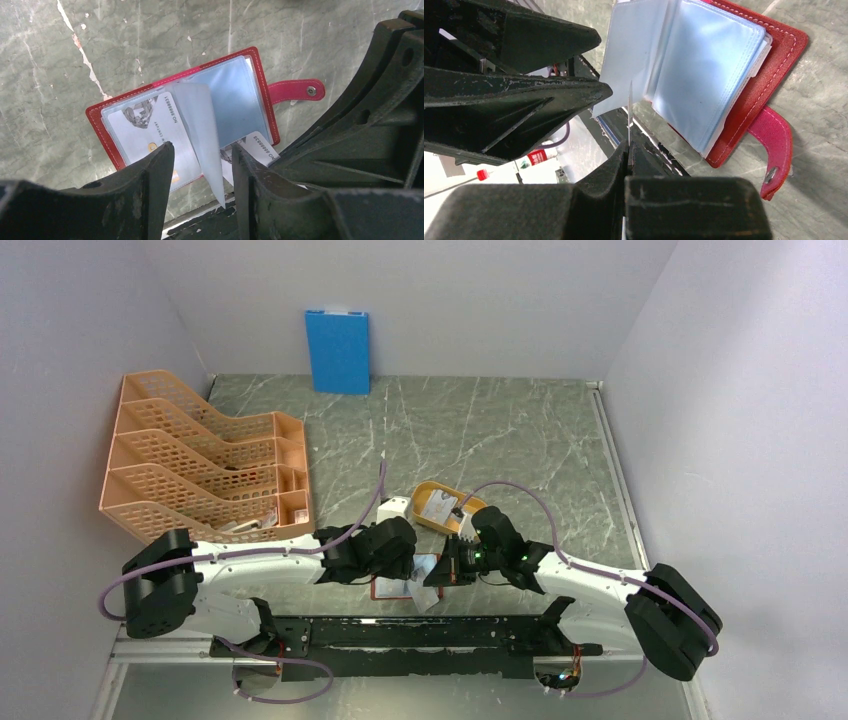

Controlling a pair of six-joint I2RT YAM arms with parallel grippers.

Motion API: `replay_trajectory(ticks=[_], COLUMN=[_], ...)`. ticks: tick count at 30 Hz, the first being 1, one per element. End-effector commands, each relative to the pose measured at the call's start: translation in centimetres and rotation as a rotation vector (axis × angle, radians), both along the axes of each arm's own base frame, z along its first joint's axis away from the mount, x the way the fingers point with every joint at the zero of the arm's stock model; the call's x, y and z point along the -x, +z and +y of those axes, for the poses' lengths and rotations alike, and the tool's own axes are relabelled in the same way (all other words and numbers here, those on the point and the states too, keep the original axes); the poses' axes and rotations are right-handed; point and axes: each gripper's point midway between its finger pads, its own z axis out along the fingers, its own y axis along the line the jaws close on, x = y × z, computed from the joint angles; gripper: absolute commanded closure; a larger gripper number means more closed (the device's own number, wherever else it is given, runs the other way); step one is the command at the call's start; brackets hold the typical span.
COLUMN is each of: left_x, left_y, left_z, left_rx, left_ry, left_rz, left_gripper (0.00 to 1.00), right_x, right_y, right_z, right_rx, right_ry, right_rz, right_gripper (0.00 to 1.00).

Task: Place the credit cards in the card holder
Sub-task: Turn over the card slot in the card holder, then insert the credit card into the card holder.

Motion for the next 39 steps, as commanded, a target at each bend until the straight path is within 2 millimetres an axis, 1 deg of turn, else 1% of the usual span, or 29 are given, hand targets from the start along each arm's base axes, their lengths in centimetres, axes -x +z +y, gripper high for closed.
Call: replay_trajectory(ticks=[1, 8, 9, 11, 12, 16, 19, 25, 30, 32, 35, 39], left_x=[-0.4, -0.6, -0.6, -0.6, -0.7, -0.9, -1.0, -0.6, -0.4, -0.4, -0.4, -0.4], left_y=[-0.6, -1.4, -1.6, -1.8, -1.9, -2.0, -2.3, -4.1, -4.7, -4.7, -4.5, -3.7], left_z=[0.3, 0.8, 0.9, 1.3, 1.5, 2.7, 4.0, 5.9, 7.0, 7.2, 7.1, 6.8], left_rx=[-0.017, -0.054, -0.06, -0.076, -0.084, -0.11, -0.151, -0.218, -0.245, -0.251, -0.24, -0.217], left_ry=[0.022, 0.032, 0.032, 0.044, 0.051, 0.087, 0.112, 0.146, 0.173, 0.176, 0.175, 0.173], left_rz=[-0.004, 0.001, 0.003, 0.004, 0.004, -0.015, -0.024, -0.009, -0.007, -0.006, -0.007, -0.009], left_gripper=[0.52, 0.82, 0.85, 0.94, 0.95, 0.95, 0.95, 0.95, 0.95, 0.92, 0.83, 0.71], right_x=[-0.6, -0.5, -0.5, -0.5, -0.5, -0.9, -1.3, -2.3, -2.7, -2.7, -2.6, -2.4], right_y=[1.2, 1.1, 1.0, 1.0, 0.9, 0.4, 0.3, 0.9, 1.2, 1.1, 0.9, 0.6], right_z=[0.8, 0.6, 0.6, 0.5, 0.5, 0.0, -0.1, 0.9, 2.0, 2.4, 2.8, 3.4], right_rx=[-0.027, -0.02, -0.02, -0.015, -0.011, 0.028, 0.043, 0.025, 0.016, 0.017, 0.018, 0.009], right_ry=[0.001, -0.001, -0.001, -0.006, -0.009, -0.034, -0.051, -0.06, -0.048, -0.041, -0.031, -0.023], right_rz=[-0.039, -0.039, -0.039, -0.039, -0.04, -0.049, -0.062, -0.081, -0.084, -0.082, -0.078, -0.068], right_gripper=[1.0, 1.0, 1.0, 1.0, 1.0, 1.0, 1.0, 1.0, 1.0, 1.0, 1.0, 1.0])
